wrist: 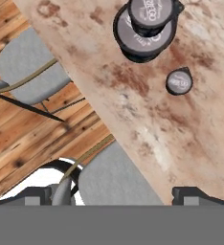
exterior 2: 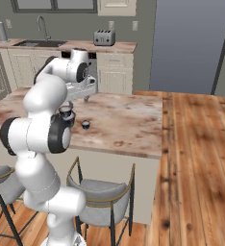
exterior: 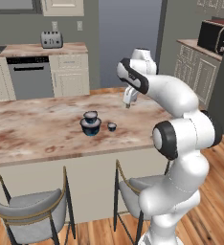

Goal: Stack the yogurt containers by placing the smaller containers on top of the larger containers.

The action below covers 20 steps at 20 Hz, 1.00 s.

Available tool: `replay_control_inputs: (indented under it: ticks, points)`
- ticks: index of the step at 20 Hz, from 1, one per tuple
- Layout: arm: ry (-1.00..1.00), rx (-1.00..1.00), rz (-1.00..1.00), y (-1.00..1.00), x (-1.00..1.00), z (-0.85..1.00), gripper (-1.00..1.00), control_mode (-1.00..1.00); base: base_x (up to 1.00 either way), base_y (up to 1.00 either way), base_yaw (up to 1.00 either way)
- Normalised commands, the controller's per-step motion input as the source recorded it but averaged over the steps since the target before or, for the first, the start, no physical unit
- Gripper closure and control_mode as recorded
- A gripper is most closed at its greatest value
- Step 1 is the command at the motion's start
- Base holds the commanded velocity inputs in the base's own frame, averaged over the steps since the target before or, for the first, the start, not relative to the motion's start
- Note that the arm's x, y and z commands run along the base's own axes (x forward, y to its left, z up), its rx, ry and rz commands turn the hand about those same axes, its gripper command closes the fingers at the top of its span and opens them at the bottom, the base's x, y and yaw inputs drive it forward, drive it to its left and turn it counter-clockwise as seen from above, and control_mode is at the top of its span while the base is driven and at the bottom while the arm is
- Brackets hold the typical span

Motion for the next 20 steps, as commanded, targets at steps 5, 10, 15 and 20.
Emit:
replay_control_inputs:
  ticks: [5, 10, 15, 20]
  points:
    - [0.09, 0.0, 0.02, -0.02, -0.01, -0.26, -1.0, -1.0, 0.0, 0.0, 0.0]
    - [0.13, 0.0, 0.01, 0.0, 0.03, -0.16, -1.0, -1.0, 0.0, 0.0, 0.0]
    - [0.1, 0.0, 0.02, 0.0, 0.13, -0.04, -1.0, -1.0, 0.0, 0.0, 0.0]
    - [0.06, 0.01, 0.03, 0.0, 0.2, -0.11, -1.0, -1.0, 0.0, 0.0, 0.0]
